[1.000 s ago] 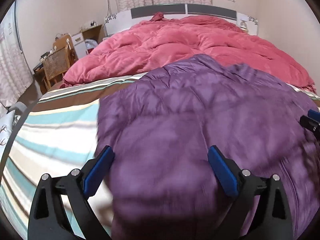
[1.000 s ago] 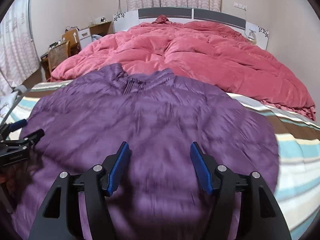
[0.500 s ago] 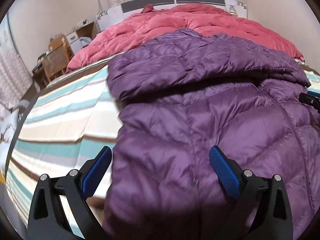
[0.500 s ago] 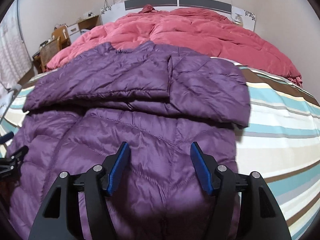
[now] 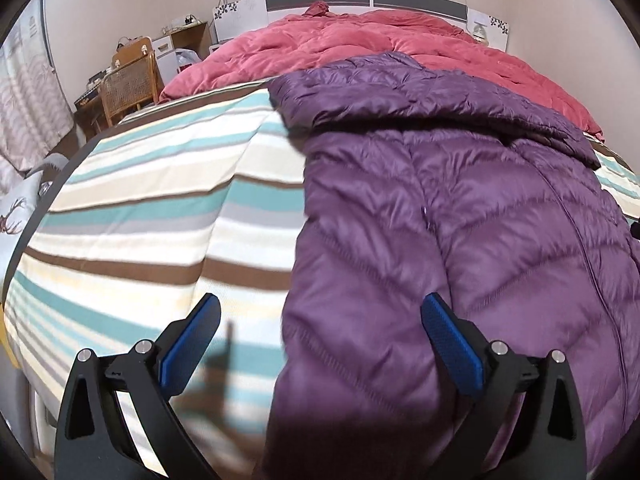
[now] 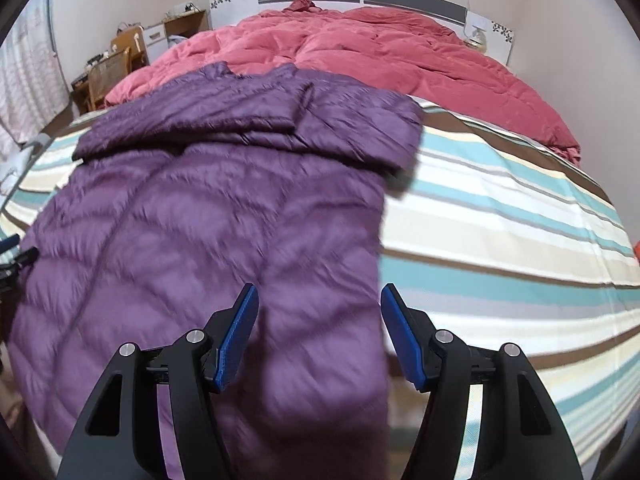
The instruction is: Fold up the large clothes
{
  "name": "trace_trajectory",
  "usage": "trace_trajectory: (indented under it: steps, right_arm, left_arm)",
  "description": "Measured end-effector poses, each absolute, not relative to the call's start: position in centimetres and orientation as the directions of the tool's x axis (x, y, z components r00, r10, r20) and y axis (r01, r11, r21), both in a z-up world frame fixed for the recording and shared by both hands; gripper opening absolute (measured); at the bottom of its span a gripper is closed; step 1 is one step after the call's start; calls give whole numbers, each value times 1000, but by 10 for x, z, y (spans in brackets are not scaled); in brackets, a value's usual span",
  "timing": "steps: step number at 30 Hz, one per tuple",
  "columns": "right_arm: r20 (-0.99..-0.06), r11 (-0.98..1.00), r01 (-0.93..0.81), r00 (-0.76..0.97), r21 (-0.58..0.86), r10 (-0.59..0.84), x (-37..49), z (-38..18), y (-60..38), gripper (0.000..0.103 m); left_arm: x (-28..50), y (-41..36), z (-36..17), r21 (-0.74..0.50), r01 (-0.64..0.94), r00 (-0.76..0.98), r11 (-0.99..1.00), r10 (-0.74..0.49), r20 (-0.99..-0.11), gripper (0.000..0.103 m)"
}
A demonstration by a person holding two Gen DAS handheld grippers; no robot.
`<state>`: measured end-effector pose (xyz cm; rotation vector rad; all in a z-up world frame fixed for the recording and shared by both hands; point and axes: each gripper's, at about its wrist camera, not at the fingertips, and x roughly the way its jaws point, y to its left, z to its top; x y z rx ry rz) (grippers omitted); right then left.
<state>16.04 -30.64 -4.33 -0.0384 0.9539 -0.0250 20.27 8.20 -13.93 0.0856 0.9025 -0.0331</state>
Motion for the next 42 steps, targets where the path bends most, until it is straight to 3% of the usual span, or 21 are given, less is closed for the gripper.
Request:
trace_trajectory:
  steps: [8,15,20,22,25,26,27,29,33,42]
  right_arm:
    - [-834,998,56,551,25,-10,117,-49,-337,63]
    - [-856,995,55,516,84,44,80,-58,-350,63]
    - [-868,987,27,481,156,124,67,-66,-346,62]
    - [-865,981,15,474,194,164,63,-69,-342,54]
    - [-860,982,-28,478,185,175,60,-69,-331,30]
    - [-860,982,-39,477,184,180,60,-69,-328,20]
    - [-862,983,-46,474,180,180,60,-68,-325,17]
    - [-863,985,-61,475,160,169,60,-65,-320,8]
    - [-854,987,-66,496,145,159,56,-55,-318,6]
    - [-826,983,-97,534,155,183,38,-31,-321,5]
  left_arm:
    - [174,95,-140,26,103,613,994,-43,-789,99]
    - [155,100,-146,-44,151,582,988,-125,-803,73]
    - [140,98,-145,-68,203,565,977,-174,-807,68]
    - [136,100,-145,-77,212,561,974,-186,-807,68]
    - [131,100,-146,-76,212,559,974,-185,-808,65]
    - [129,99,-145,-75,219,557,973,-188,-809,53]
    - [128,97,-144,-70,229,556,971,-190,-810,33]
    - [123,91,-140,-50,262,551,964,-192,-812,13]
    - [114,87,-127,-8,274,582,962,-172,-795,7]
    - [87,94,-97,-15,279,622,960,-192,-759,6]
